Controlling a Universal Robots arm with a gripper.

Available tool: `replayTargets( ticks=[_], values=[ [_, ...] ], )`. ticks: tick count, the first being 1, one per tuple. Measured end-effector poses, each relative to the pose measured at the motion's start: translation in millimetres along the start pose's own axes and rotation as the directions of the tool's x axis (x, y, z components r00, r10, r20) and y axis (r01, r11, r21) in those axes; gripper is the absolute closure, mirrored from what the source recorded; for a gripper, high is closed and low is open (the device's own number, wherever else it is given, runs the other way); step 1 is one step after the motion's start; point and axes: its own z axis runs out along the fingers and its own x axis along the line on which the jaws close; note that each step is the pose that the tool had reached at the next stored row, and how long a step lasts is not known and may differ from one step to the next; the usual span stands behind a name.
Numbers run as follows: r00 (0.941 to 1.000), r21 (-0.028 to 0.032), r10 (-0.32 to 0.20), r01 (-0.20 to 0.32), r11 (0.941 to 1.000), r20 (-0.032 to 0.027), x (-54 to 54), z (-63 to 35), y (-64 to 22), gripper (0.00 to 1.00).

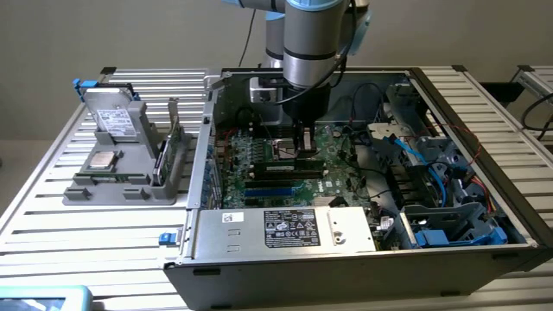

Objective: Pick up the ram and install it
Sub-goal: 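Insert the ram into the slot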

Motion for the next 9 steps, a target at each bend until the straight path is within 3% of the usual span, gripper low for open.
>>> replayTargets(
  ticks=[9],
  values=[
    [1.0000, 0.0009, 0.000, 0.000, 1.0000, -0.0003, 1.3, 0.3, -0.1, 0.88]
  ],
)
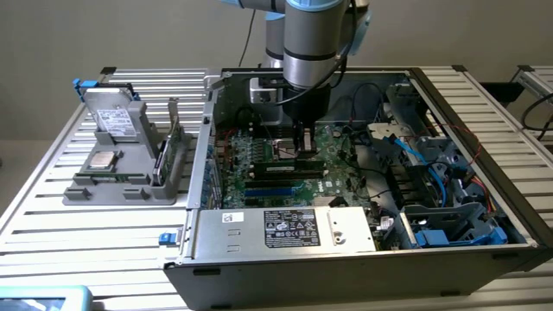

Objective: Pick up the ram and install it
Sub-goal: 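Insert the ram into the slot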

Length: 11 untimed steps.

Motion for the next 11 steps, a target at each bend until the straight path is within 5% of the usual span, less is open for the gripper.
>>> replayTargets(
  ticks=[11],
  values=[
    [1.0000, 0.0053, 0.001, -0.001, 1.0000, 0.0001, -0.2, 2.1, 1.4, 0.88]
  ],
)
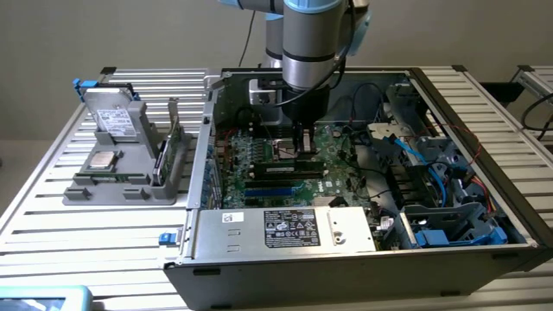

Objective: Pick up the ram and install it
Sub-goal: 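Insert the ram into the slot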

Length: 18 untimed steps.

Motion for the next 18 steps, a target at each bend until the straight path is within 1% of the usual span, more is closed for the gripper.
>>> replayTargets(
  ticks=[5, 12, 18],
  values=[
    [1.0000, 0.0019, 0.000, 0.000, 1.0000, 0.0004, -0.1, 1.1, 0.3, 0.88],
    [1.0000, 0.0027, 0.000, 0.000, 1.0000, 0.0002, -0.9, 2.0, 0.6, 0.88],
    [1.0000, 0.0055, -0.003, 0.003, 1.0000, 0.0004, -1.0, 2.1, 0.6, 0.88]
  ],
)
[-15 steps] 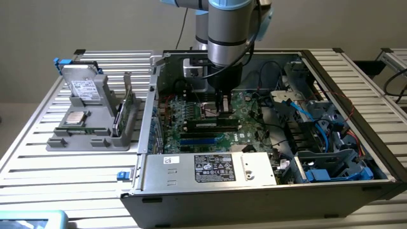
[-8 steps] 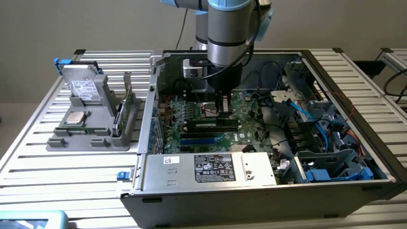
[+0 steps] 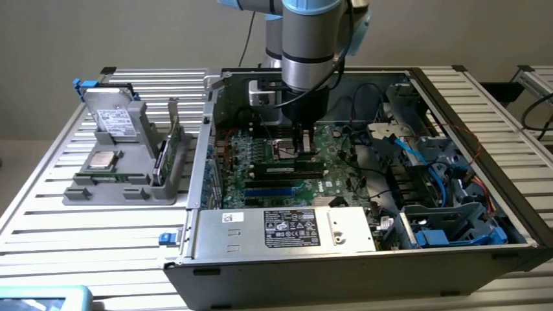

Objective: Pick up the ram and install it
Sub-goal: 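Insert the ram into the slot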

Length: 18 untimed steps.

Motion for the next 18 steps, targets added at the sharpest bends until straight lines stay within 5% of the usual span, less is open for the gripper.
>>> replayTargets(
  ticks=[18],
  values=[
    [0.9998, 0.0036, -0.020, 0.020, 0.9998, 0.0003, -0.1, 1.6, 1.5, 0.88]
  ],
)
